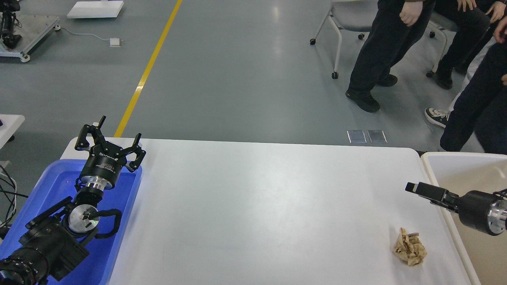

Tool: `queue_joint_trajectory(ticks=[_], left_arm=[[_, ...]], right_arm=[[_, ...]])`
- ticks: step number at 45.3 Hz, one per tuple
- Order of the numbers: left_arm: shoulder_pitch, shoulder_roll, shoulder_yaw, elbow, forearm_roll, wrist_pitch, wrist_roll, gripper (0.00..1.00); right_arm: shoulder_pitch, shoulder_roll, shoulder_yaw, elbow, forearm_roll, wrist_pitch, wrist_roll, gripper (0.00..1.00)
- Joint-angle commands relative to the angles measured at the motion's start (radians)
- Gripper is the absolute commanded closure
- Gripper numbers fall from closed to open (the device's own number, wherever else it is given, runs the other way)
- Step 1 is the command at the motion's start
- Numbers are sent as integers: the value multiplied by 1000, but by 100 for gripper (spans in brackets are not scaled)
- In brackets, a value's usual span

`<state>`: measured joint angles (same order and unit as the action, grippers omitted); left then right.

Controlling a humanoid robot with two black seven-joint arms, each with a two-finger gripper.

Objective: Tidy desktop
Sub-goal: 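Close the right gripper on the tan crumpled item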

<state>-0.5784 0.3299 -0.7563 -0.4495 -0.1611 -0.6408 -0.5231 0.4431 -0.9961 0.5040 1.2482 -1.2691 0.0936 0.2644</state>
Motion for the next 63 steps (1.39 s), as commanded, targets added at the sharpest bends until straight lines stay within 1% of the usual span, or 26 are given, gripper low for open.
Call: queue_joint_trajectory(ticks=[1,4,10,14,19,24,29,43,57,63], left_arm=[[0,0,0,0,0,0,0,0],[0,0,0,0,0,0,0,0],[0,0,0,0,0,0,0,0],[0,0,0,0,0,0,0,0],[0,0,0,0,0,0,0,0],[0,0,0,0,0,0,0,0],[0,0,0,0,0,0,0,0],[0,0,0,0,0,1,0,0],[0,0,0,0,0,1,0,0],[0,0,0,0,0,1,0,0]], right_arm=[[-27,25,-192,-22,-96,-271,59,0],[-30,56,-217,-50,-96,-334,73,0],[-46,116,-245,-133,-96,-417,104,0],[-56,149,-268,-185,-96,-469,133,0],[-58,186,-327,-242,-98,-554,185,0],[-58,215,-393,-300,-98,-615,196,0],[-58,234,-435,-334,-96,-629,214,0],[-70,287,-443,-380,-95,-643,216,0],[-70,361,-444,-503,-93,-643,225,0],[-69,370,-444,-536,-93,-643,262,0]])
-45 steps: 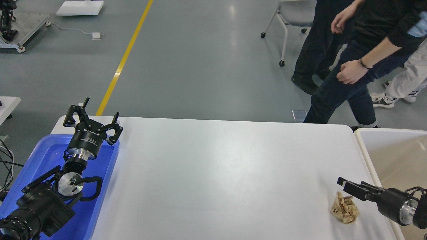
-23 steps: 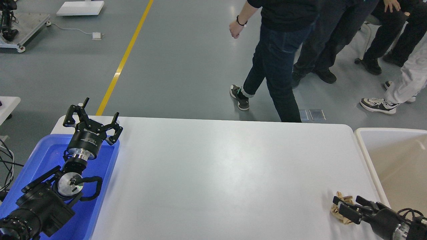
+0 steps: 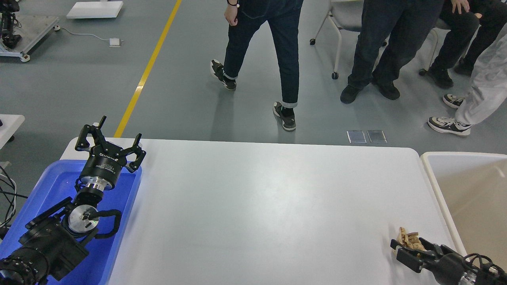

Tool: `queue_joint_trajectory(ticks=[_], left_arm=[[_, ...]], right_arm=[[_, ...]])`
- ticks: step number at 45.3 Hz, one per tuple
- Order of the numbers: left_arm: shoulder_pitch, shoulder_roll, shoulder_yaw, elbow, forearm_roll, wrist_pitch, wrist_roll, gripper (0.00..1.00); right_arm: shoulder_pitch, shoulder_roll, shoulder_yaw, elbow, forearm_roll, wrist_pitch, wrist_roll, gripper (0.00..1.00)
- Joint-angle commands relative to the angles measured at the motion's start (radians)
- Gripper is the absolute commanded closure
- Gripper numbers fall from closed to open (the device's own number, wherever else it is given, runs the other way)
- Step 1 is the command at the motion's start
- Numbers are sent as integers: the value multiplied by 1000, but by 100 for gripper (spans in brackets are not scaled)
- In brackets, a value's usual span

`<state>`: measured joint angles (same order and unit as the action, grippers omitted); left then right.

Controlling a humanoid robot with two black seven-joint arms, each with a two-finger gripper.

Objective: Tidy desktop
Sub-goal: 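Close the right gripper on the tan crumpled item, then lift the item with the right gripper and carry it into the white bin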

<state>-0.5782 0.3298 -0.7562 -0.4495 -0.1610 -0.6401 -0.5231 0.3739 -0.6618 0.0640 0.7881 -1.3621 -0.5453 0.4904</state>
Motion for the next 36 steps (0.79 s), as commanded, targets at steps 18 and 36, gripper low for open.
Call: queue_joint_trajectory(ticks=[18,36], left_arm=[[0,0,0,0,0,-1,0,0],[0,0,0,0,0,0,0,0]], right_arm=[[-4,36,-33,-99,17,-5,54,43],[7,44,-36,-130,43,-5,56,100]])
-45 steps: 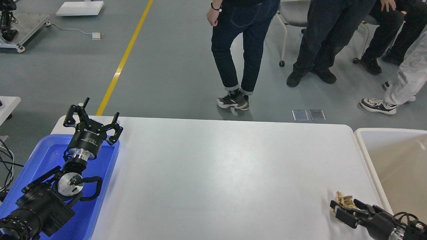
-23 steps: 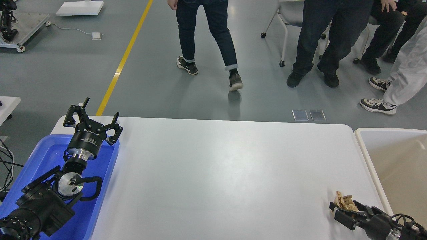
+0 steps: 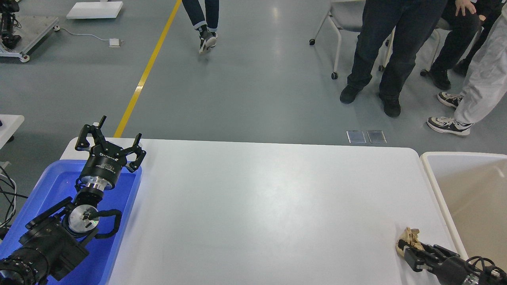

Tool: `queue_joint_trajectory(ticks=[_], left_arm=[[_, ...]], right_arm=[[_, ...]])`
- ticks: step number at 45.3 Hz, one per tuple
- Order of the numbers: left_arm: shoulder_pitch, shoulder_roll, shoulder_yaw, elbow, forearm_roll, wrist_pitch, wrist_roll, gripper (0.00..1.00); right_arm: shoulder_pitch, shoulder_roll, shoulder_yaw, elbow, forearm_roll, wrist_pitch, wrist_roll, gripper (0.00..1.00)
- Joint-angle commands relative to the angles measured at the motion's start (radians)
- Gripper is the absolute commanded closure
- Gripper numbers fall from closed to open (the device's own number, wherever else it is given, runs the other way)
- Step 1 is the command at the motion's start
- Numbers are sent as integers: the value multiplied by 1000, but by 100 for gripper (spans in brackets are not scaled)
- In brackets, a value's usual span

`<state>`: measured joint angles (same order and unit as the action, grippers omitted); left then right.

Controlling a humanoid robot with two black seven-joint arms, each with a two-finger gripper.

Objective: Tidy desktop
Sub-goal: 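Lift the item with the right gripper and carry it into the white bin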

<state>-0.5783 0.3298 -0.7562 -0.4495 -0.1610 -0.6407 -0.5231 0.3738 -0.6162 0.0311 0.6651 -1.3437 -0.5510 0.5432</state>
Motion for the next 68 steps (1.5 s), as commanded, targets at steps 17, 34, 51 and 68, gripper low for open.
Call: queue_joint_trajectory(ticks=[17,34,51,68], left_arm=[[0,0,0,0,0,0,0,0],[0,0,0,0,1,0,0,0],[0,0,0,0,0,0,0,0],[0,0,0,0,0,0,0,0]], right_arm=[[37,-263,10,283,130,14,121,100],[240,-829,18,817,150,157,135,100],[438,-945,50,700,311,464,103,100],[409,-426,27,-163,449,500,29,100]])
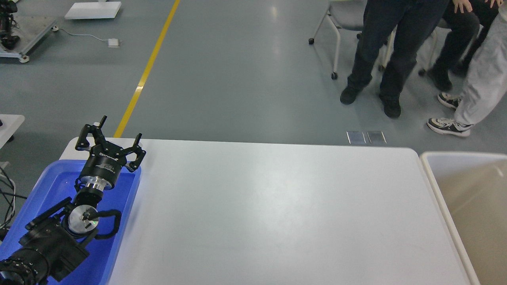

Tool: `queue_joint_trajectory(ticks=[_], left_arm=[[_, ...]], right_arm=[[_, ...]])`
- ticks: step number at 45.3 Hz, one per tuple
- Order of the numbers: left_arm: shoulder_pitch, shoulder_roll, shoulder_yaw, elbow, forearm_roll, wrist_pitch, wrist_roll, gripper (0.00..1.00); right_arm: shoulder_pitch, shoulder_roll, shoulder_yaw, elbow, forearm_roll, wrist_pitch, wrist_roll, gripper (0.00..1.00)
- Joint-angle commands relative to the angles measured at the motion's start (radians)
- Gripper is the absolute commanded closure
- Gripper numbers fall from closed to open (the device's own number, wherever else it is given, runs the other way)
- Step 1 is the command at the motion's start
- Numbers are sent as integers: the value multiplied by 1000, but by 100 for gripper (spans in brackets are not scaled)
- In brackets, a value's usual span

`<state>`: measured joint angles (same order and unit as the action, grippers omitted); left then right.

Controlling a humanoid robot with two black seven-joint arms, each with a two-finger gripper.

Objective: Tidy desktop
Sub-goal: 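Lift the item with the right gripper and carry it into the white bin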

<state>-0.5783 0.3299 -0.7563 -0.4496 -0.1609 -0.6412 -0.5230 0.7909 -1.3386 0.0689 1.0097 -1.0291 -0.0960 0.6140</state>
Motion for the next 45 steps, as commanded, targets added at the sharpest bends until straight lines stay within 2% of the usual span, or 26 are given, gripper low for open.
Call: queue_joint_trajectory(ticks=[1,4,6,9,15,18,21,27,31,45], left_arm=[[0,0,0,0,0,0,0,0],[0,0,0,0,0,0,1,0],[0,0,0,0,0,0,0,0],[0,0,0,0,0,0,0,0],[0,0,0,0,0,0,0,0],[0,0,0,0,0,0,0,0],[0,0,0,0,0,0,0,0],[0,0,0,0,0,0,0,0],[0,0,0,0,0,0,0,0],[0,0,0,0,0,0,0,0]], right_arm=[[-18,329,-17,-552,171,59,-48,100],[-30,403,-34,-647,294,126,-83,100],[-30,433,-34,-681,384,180,-127,100],[-32,469,-31,-700,538,226,-224,100],[-33,539,-24,-718,886,232,-457,100],[-35,584,-24,-744,1023,225,-542,100],[-41,640,-24,-783,1136,216,-595,100],[-68,746,-5,-852,1270,180,-657,100],[-90,797,35,-875,1293,153,-681,100],[-170,917,100,-908,1293,96,-683,100]])
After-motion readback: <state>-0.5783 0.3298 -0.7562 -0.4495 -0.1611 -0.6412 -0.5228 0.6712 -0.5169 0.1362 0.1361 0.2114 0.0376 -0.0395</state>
